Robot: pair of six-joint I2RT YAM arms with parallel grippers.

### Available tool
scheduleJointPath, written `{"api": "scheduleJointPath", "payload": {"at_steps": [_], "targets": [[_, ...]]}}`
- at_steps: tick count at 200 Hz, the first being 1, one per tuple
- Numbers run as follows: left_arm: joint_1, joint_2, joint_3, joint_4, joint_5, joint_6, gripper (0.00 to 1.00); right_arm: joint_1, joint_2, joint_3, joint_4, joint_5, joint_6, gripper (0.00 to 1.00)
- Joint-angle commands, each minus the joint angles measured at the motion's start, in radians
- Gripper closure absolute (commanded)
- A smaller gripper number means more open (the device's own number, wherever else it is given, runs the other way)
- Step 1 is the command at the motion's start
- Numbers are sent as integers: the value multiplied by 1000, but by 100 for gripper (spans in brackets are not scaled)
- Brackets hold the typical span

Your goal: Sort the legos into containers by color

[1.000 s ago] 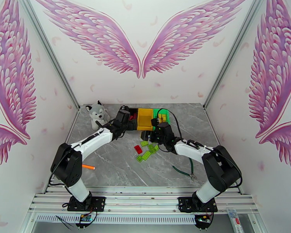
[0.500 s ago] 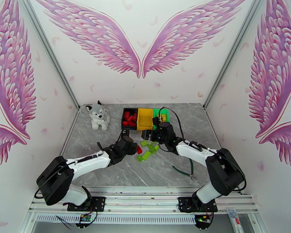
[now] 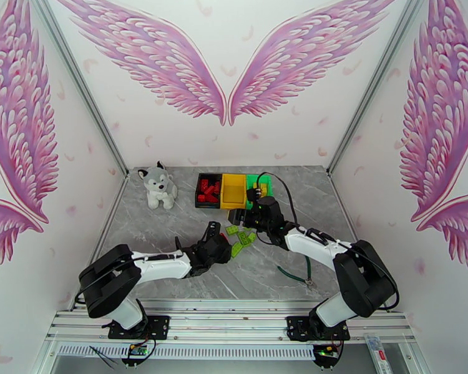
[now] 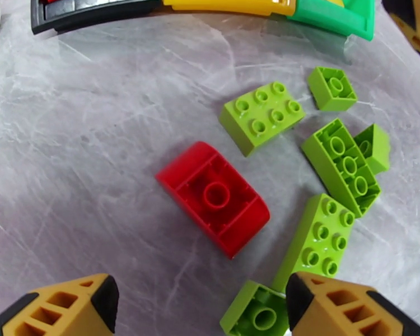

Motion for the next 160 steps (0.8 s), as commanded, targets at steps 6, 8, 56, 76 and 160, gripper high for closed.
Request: {"api": "scheduleJointPath", "payload": {"at_steps": [6, 8, 56, 76, 160], "targets": [[-5, 49, 70, 2, -19, -9, 16, -1, -18, -6, -6, 20, -14, 19], [-5, 51, 74, 0, -19, -8, 16, -1, -19, -7, -6, 20, -13, 19], [12, 101, 132, -37, -62, -1, 16, -1, -31, -12, -7, 20, -8, 19], [31, 111, 138, -34, -53, 0, 16, -1, -28, -11, -7, 23, -7, 19], [77, 194, 165, 1, -5, 5, 17, -2, -24, -11, -7, 19, -4, 19]]}}
